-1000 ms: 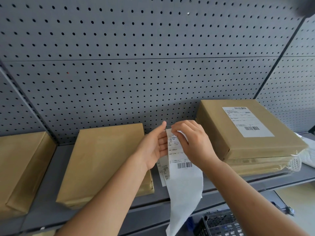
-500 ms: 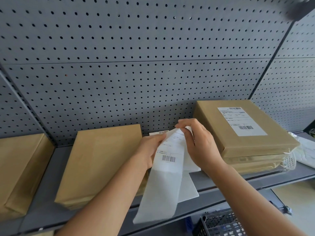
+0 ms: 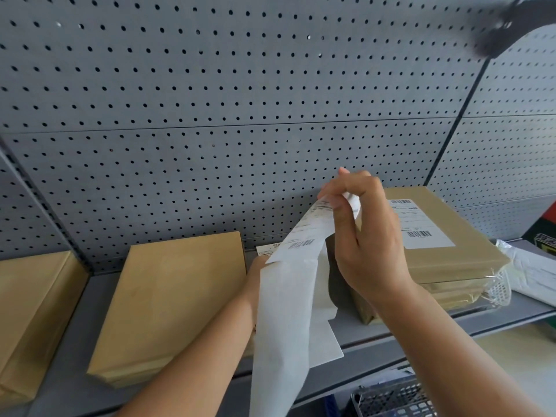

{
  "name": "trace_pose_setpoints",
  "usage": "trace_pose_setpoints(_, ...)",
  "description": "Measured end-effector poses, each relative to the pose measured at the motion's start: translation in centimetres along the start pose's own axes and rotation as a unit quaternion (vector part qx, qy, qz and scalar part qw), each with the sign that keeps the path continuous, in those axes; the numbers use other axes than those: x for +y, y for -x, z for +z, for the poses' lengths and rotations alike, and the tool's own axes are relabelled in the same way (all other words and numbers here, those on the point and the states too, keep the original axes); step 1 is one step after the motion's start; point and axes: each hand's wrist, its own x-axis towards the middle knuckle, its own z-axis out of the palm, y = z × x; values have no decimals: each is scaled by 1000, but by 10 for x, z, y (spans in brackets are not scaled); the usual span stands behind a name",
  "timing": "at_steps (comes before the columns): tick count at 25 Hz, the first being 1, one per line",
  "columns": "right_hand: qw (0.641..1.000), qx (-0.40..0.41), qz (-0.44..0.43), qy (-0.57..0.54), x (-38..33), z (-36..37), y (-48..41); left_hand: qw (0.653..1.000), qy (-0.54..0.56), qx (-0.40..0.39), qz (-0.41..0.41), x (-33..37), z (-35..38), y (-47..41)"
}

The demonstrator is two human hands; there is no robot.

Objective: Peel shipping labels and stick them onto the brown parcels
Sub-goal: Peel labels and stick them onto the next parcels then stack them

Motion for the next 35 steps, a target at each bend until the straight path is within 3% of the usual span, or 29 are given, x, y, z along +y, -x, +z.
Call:
trace_pose_setpoints(4, 996, 33, -70, -38, -23, -9, -14, 997, -28, -24, 71, -8, 2, 12)
trace_pose_setpoints(7, 993, 41, -93, -60, -33, -12, -20, 992, -96, -53, 60, -5, 6, 7)
trace_pose_setpoints(10, 998, 12, -43, -38, -25, -7, -20, 981, -158, -114, -1, 11, 0, 25)
trace_pose_setpoints(11, 999, -2, -15, -37, -21, -4, -19, 977, -172, -127, 13, 16, -6, 32)
trace_pose_setpoints(15, 995, -59, 62, -49, -6, 12, -15, 982, -101, -65, 148, 48, -45, 61)
trace_pose_setpoints(18, 988, -115, 84, -54, -1, 33, -15, 980, 8, -89, 180, 67, -77, 80)
trace_pose_setpoints(22, 979, -174, 92, -44, -1, 66, -17, 960, -27, -92, 262, 68, -104, 94)
trace_pose_setpoints(30, 971, -229, 66, -32, -8, 128, -18, 959, -10, 38, 279, 56, -153, 87)
trace_pose_setpoints(33, 937, -242, 227, -106, -7, 145, -12, 965, 15, 83, 247, 49, -178, 78)
trace_pose_setpoints(35, 868, -263, 374, -192, -5, 155, -2, 970, 43, 101, 218, 43, -192, 74)
